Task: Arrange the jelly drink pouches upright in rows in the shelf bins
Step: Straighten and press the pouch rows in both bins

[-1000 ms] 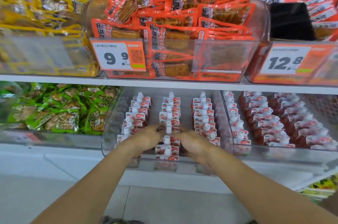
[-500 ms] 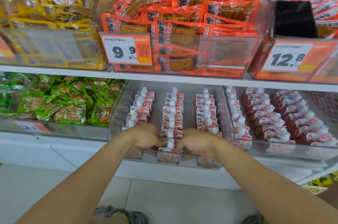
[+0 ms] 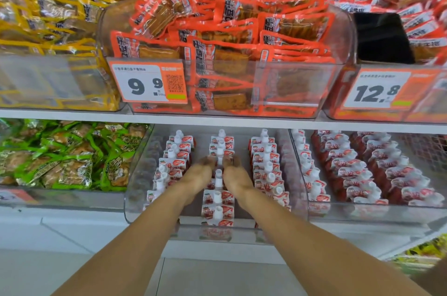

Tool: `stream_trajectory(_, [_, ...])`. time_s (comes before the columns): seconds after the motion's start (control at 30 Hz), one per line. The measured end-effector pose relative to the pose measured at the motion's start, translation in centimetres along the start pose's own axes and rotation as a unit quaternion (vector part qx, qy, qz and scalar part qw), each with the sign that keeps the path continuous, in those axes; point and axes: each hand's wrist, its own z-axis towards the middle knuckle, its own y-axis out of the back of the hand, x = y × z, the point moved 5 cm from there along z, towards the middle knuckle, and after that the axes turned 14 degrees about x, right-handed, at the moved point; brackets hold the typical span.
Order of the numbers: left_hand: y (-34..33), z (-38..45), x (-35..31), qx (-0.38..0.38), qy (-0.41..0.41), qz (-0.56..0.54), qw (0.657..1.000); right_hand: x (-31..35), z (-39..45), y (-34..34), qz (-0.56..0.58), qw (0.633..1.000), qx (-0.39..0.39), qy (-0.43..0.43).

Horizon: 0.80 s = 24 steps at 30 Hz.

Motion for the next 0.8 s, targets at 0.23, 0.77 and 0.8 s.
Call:
stream_trajectory(0.23, [0.1,-0.2,-0.4,0.043,0.004,-0.006,0.999,-0.4,0.6,0.7,-0.015,1.0,0.001,0.004])
stream_trajectory(0.77, [1.6,-4.7,-2.4,0.005,-0.021,0.152,0.988,1.4,-1.7,0.6,-0.046,0.999,0.024,-0.011])
stream_trajectory(0.8, [2.6,-6.1,-3.0,-0.065,-0.067,0.216,0.972,2.5,-2.8,0.8,-0.085,0.995,-0.015,0.056])
